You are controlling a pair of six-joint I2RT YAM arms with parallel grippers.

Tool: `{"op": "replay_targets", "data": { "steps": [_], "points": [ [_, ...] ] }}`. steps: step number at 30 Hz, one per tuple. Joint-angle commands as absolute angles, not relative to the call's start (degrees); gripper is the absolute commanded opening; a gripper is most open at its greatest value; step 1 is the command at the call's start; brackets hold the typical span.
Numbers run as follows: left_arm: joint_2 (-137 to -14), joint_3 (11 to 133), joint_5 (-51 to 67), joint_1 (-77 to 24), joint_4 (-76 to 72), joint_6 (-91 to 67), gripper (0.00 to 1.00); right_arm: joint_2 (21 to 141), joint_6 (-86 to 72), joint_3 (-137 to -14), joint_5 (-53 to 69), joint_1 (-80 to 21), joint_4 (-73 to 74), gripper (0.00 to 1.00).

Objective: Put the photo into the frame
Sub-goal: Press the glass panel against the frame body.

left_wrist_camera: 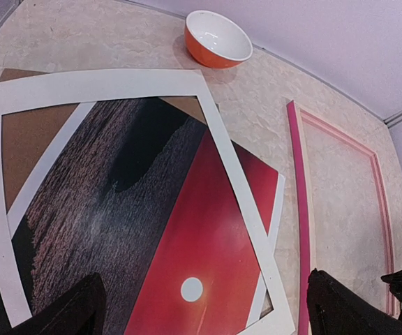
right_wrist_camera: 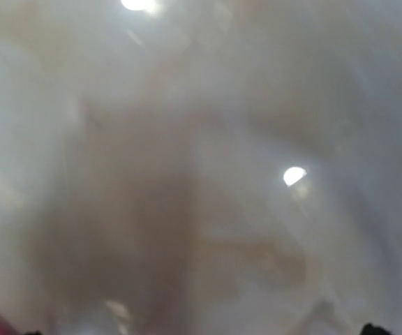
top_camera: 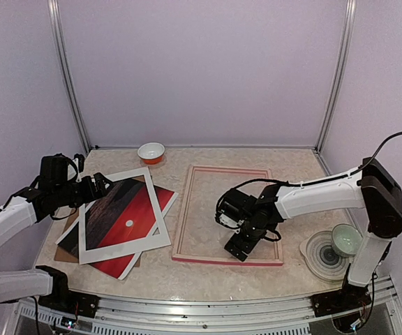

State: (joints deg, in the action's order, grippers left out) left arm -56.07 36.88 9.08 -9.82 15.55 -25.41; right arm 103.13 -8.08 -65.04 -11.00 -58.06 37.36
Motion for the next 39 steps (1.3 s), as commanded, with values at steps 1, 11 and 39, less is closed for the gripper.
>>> {"op": "replay_targets", "data": {
  "steps": [1, 11, 39],
  "points": [
    [-55.8, 36.3, 10.2, -10.1, 15.5, -24.7, 0.99, 102.6, -12.3, -62.5, -16.9, -57.2, 46.6, 0.99],
    [-56.0, 36.3, 10.8, -10.0, 15.3, -24.5, 0.99, 100.4, -18.6, -61.8, -20.9, -51.9, 50.5, 0.99],
    [-54.7, 36.0, 12.8, -11.2, 14.3, -24.2, 0.99, 99.8, -22.7, -66.6, 2.5, -21.4, 24.9, 0.86]
  ]
}}
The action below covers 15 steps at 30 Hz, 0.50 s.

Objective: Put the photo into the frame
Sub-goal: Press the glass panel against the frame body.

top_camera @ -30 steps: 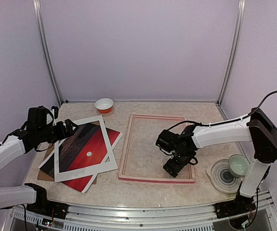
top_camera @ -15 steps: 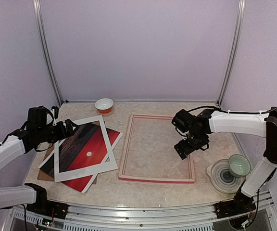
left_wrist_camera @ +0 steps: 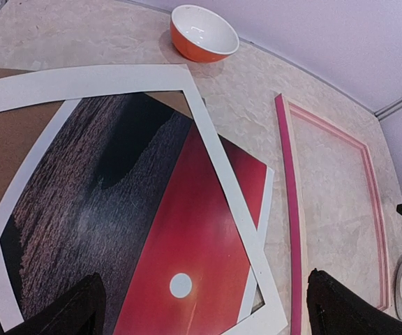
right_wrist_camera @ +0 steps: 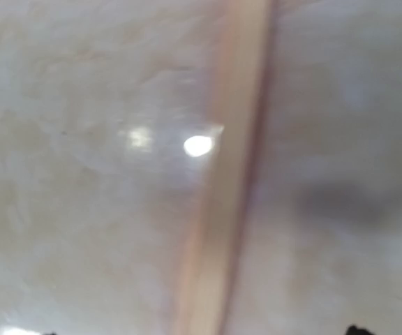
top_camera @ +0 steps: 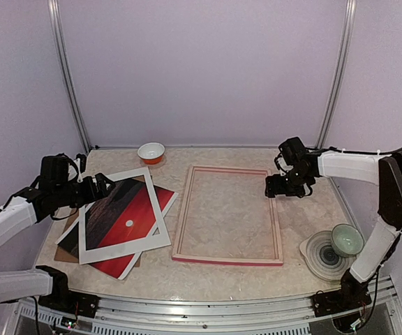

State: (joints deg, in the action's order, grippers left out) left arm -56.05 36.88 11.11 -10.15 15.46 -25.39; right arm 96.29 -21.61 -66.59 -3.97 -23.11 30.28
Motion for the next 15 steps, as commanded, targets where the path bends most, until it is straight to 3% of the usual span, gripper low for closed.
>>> {"op": "replay_targets", "data": {
  "steps": [1, 9, 15],
  "points": [
    [-54.6, 35.9, 13.1, -11.6, 14.0, -24.1, 0.99, 100.6, -22.9, -66.6, 3.3, -21.1, 24.2, 0.84],
    [-52.7, 35.9, 15.5, -14.7, 12.3, -22.9, 0.99, 106.4, -22.4, -65.6, 3.6, -20.6, 21.7, 0.68],
    [-52.0, 36.1, 14.9, -18.5, 11.9, -22.6, 0.99, 107.7, -22.3, -65.1, 4.6, -20.3, 20.3, 0.49]
  ]
}}
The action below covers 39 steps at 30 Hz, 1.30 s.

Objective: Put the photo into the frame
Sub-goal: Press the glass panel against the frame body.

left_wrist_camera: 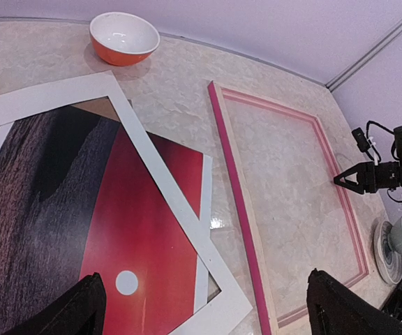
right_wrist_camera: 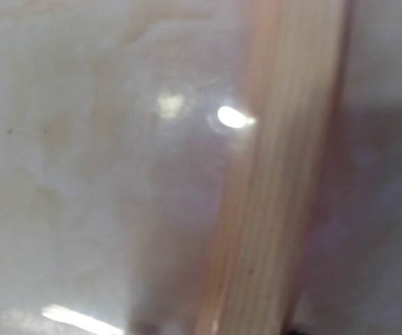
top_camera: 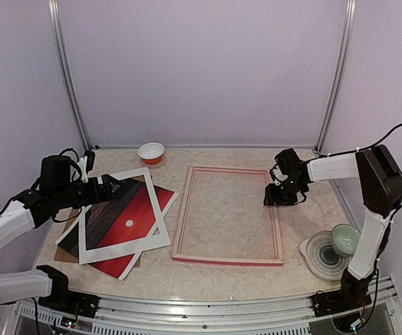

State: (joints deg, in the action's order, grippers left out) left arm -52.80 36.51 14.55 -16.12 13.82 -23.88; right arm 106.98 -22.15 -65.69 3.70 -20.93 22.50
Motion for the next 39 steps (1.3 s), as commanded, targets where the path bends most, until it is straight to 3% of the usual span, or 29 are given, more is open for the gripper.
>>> {"op": "replay_targets", "data": {
  "steps": [1, 3, 16, 25, 39],
  "points": [
    [-52.1, 36.2, 14.4, -19.3, 12.0, -22.6, 0.99, 107.7, -22.3, -65.1, 4.6, -20.2, 20.1, 0.43],
    [-52.4, 36.4, 12.8, -21.1, 12.7, -22.7, 0.99, 107.7, -22.1, -65.4, 4.1, -20.0, 20.2, 0.36],
    [-58.6, 40.0, 8.1, -23.1, 14.0, -23.6, 0.99, 116.9, -10.6, -78.6, -5.1, -18.7, 25.2, 0.35],
    [-62.8, 44.0, 4.1, -23.0, 16.5, -22.1, 0.99, 123.7, -4.6, -90.9, -14.0, -18.1, 29.6, 0.27],
    [-61.1, 39.8, 4.6, -19.4, 14.7, -26.8, 0.99, 127.5, -9.2, -96.9, -6.6, -14.9, 32.2, 0.29]
  ]
}}
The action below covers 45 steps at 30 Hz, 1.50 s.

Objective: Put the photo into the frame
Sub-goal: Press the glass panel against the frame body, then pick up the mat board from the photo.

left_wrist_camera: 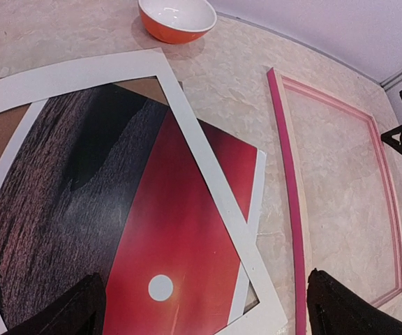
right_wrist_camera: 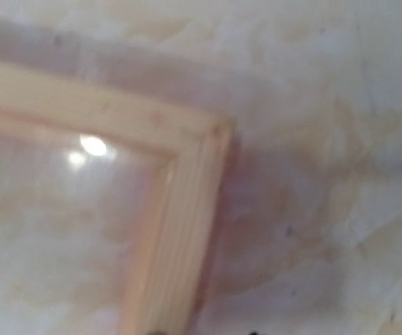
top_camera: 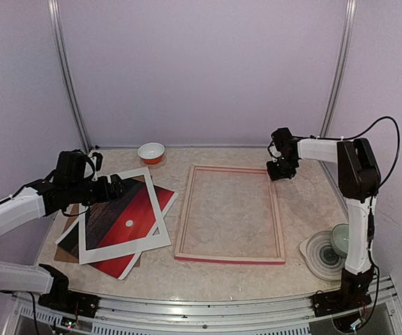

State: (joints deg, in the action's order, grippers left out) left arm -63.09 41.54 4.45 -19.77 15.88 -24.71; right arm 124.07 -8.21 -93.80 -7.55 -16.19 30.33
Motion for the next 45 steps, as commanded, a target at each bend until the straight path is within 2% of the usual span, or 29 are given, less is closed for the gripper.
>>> {"op": "replay_targets", "data": {
  "steps": [1, 8, 29, 31, 34, 37, 41, 45],
  "points": [
    [-60.7, 39.5, 4.4, -19.3, 14.7, -27.3, 0.99, 128.1, -9.5, -97.7, -5.7, -14.7, 32.2, 0.29],
    [-58.8, 38.1, 1.8, -19.3, 14.7, -29.4, 0.99, 130.6, -11.8, -102.3, -0.6, -14.6, 32.9, 0.33],
    [-60.2, 36.6, 1.2, -17.8, 14.0, -33.5, 0.99, 135.9, -9.4, -110.7, -8.9, -14.0, 36.5, 0.32],
    [-61.2, 36.9, 0.9, -17.8, 14.0, -33.8, 0.99, 133.9, -9.5, -110.4, -7.6, -14.3, 36.8, 0.40],
    [-62.1, 37.3, 0.8, -18.2, 13.8, -33.9, 0.99, 127.9, -9.6, -107.0, -5.5, -16.1, 35.5, 0.69],
    [-62.3, 37.7, 0.7, -21.0, 13.4, -32.7, 0.99, 120.8, -10.3, -103.4, -1.6, -20.1, 33.7, 0.89],
    [-62.3, 36.8, 1.9, -25.1, 11.6, -30.8, 0.99, 116.4, -12.2, -100.8, 5.4, -27.3, 31.5, 0.99],
    [-63.4, 36.4, 2.3, -29.6, 11.1, -30.1, 0.99, 115.6, -15.8, -99.9, 13.5, -34.1, 29.9, 0.99]
  ]
}}
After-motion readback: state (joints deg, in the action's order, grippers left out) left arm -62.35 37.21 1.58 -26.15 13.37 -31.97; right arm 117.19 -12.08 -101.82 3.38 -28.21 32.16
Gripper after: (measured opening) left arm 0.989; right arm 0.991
